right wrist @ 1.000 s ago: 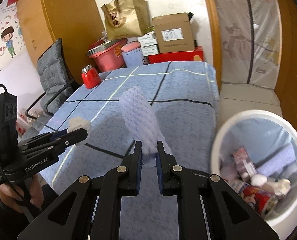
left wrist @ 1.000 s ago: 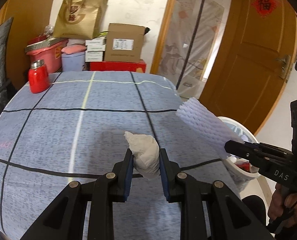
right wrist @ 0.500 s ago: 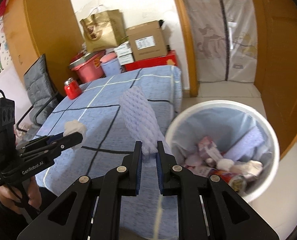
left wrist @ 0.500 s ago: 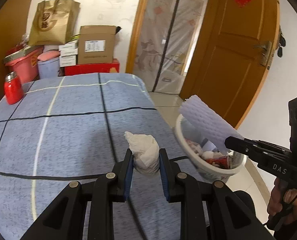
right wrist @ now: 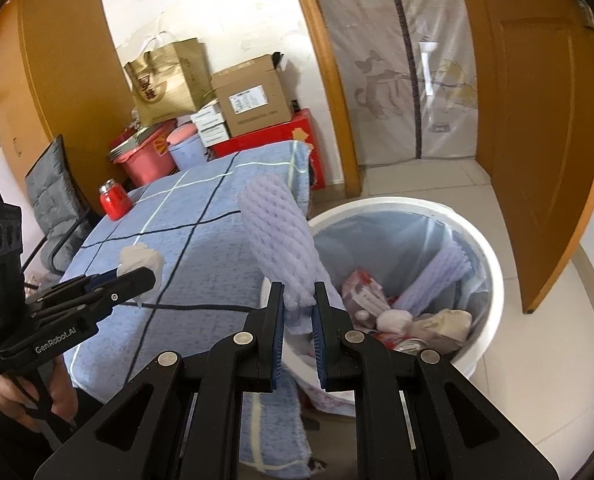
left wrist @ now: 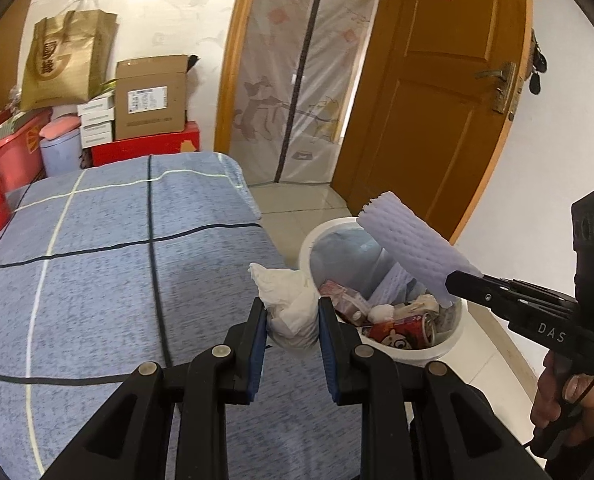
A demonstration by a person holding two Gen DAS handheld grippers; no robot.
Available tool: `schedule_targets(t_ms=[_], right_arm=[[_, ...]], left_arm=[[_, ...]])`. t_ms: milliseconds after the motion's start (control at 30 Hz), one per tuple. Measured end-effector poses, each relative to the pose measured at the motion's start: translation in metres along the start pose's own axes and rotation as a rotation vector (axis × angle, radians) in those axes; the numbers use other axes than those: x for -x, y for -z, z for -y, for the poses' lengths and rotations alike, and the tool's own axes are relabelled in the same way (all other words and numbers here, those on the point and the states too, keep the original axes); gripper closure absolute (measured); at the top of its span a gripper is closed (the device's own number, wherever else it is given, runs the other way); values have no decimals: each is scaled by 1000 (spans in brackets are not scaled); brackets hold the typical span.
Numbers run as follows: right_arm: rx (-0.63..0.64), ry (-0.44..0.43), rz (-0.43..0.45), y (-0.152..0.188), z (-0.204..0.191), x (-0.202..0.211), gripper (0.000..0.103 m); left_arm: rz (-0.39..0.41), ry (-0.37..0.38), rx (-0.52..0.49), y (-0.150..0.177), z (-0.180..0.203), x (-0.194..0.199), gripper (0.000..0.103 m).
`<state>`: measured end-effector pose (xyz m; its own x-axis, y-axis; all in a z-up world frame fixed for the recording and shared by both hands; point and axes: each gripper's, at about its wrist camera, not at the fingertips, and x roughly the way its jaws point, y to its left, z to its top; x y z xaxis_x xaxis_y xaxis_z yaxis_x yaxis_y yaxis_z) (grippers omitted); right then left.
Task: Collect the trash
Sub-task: 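Carry the tissue and foam net over the wastebasket with both tools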
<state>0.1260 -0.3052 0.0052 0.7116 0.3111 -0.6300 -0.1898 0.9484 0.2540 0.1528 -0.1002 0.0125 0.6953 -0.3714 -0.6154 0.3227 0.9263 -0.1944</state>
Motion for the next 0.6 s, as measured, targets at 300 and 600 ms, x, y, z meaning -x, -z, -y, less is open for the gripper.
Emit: schedule_targets(t_ms=[300, 600], right_arm=[[-48, 37, -7, 4, 29, 2, 89], [-77, 71, -27, 5, 51, -4, 89]], left_arm=[[-30, 43, -36, -6, 21, -26, 78], [-67, 88, -75, -9, 41, -57, 78]])
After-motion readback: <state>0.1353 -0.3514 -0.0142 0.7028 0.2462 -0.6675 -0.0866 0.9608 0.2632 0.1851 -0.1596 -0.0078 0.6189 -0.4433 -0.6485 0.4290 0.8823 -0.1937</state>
